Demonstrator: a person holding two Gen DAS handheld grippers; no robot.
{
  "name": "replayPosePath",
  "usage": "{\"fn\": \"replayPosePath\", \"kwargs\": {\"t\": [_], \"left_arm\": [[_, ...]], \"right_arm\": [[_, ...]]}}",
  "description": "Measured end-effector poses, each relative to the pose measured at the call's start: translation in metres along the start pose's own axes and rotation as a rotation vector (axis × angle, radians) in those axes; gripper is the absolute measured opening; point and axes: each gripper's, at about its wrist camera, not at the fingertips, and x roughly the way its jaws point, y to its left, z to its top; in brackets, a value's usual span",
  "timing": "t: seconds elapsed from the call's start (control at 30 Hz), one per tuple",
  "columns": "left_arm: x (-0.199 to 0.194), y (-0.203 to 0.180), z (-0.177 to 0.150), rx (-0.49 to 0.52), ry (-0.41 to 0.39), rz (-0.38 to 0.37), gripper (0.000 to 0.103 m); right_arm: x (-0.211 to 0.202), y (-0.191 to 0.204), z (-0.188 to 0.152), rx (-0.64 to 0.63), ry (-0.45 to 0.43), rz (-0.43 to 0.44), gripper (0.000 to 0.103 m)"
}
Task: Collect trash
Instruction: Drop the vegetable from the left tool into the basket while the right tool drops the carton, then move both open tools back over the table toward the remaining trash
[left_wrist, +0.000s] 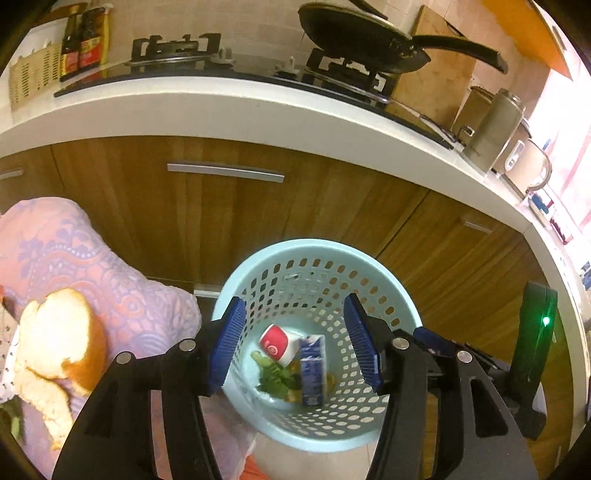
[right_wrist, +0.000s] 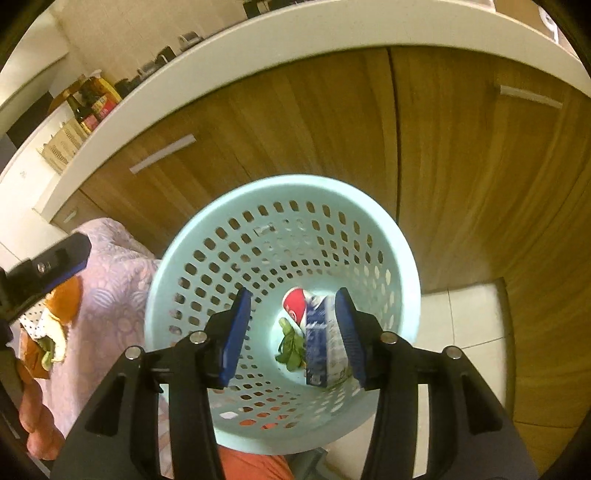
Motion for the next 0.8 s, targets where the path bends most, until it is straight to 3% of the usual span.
{"fn": "replayPosePath", "kwargs": {"t": [0.13, 0.3, 0.53, 0.67, 0.8], "left_arm": [[-0.024, 0.007, -0.005, 0.000, -0.038, -0.003, 0.054], [-0.075, 0.023, -0.009, -0.007, -0.135, 0.013, 0.054], [-0.168, 0.081, -0.027, -0.063, -0.276, 0.089, 0.054], [-0.218, 0.121, -0.050, -0.083, -0.320, 0.157, 0.065], [-0.244, 0.157, -0.083, -0.069, -0.289, 0.216, 0.073]], "right_arm": [[-0.019, 0.022, 0.002, -0.040, -0.050, 0.017, 0.044], [-0.051, 0.072, 0.002, -0.132, -0.148, 0.099, 0.044], [-0.074, 0.153, -0.010, -0.273, -0.217, 0.205, 0.044], [-0.071, 0.200, -0.023, -0.357, -0.217, 0.237, 0.044], [-0.050, 0.238, -0.036, -0.425, -0.180, 0.246, 0.044]]}}
